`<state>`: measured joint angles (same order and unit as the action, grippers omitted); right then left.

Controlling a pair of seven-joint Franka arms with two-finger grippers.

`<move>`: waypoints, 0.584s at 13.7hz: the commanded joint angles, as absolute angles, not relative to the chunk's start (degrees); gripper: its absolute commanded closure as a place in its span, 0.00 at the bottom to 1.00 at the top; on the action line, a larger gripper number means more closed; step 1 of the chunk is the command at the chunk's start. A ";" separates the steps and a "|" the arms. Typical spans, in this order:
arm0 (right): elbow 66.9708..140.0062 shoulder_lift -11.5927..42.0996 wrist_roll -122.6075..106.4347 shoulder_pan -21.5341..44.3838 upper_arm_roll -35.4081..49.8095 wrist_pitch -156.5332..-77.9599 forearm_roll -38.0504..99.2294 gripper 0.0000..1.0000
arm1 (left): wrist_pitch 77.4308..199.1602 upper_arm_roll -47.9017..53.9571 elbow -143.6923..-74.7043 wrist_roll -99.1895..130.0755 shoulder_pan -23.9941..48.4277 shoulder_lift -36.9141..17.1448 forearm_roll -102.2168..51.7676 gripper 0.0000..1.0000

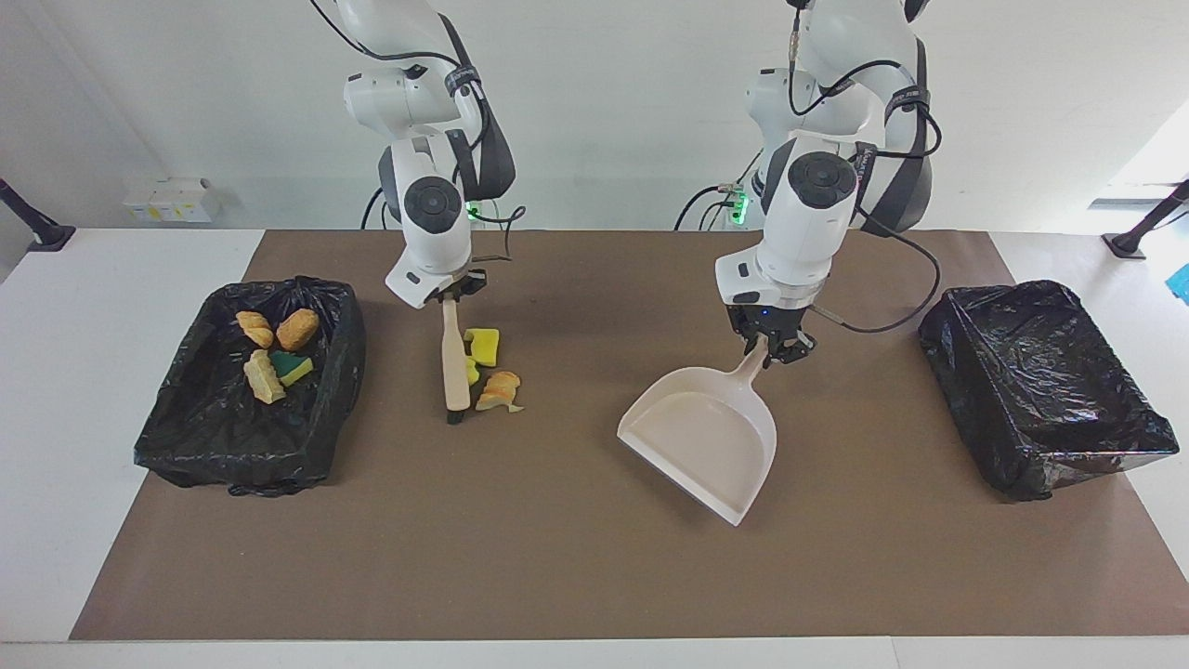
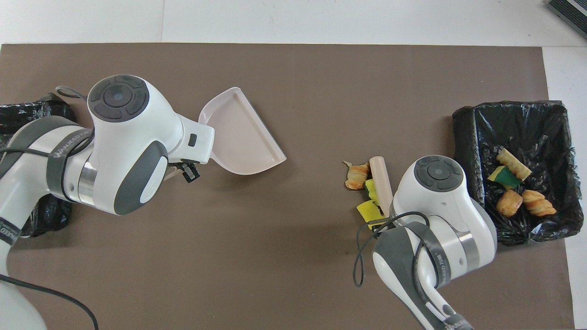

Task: Sweep and dump trash in bin
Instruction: 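Drag the dustpan toward the debris while the right gripper positions the brush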

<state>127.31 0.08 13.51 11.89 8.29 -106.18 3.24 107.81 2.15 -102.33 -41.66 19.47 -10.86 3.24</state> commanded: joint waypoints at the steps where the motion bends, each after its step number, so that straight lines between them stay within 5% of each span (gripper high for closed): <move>1: 127.09 0.97 15.81 14.22 8.35 -107.14 9.82 1.00 | 107.57 2.64 -107.38 -56.11 18.19 -6.87 4.13 1.00; 8: 124.10 -0.95 30.03 18.89 8.18 -105.13 14.16 1.00 | 119.18 2.90 -122.08 -61.43 22.23 -0.35 8.26 1.00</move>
